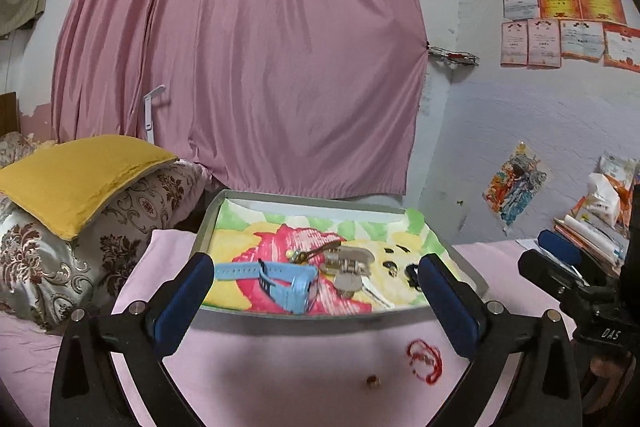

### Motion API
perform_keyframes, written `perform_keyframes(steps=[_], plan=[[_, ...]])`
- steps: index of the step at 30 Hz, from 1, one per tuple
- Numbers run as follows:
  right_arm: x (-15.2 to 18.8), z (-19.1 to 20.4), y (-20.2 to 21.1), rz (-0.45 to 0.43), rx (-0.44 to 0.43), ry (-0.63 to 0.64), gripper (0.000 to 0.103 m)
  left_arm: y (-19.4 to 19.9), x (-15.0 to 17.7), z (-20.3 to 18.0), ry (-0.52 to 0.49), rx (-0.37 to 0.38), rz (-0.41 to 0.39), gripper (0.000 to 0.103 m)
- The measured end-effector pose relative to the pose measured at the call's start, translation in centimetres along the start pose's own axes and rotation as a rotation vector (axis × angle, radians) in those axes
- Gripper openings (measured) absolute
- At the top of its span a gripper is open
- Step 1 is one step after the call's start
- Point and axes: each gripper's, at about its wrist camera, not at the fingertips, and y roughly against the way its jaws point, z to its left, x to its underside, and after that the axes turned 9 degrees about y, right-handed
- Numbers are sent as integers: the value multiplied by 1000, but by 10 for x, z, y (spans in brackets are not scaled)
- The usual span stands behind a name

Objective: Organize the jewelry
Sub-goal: 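Open both tools over the tray to release the hair tie and ring, then withdraw, then grasp the small red-stone ring with the left tool while the right tool grasps the red beaded bracelet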

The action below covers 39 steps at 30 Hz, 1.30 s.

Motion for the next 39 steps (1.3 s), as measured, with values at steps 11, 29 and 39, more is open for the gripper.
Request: perform_keyframes(steps=[11, 29, 39], plan=[[16, 8, 13, 100, -39, 87, 101, 11, 24, 5, -50, 3, 77, 102], [51, 17, -27, 399, -146, 121, 94, -24, 54, 4, -63, 14, 345, 102], [55, 22, -43, 478, -217, 113, 61, -40, 60, 2, -61, 53, 439, 79]])
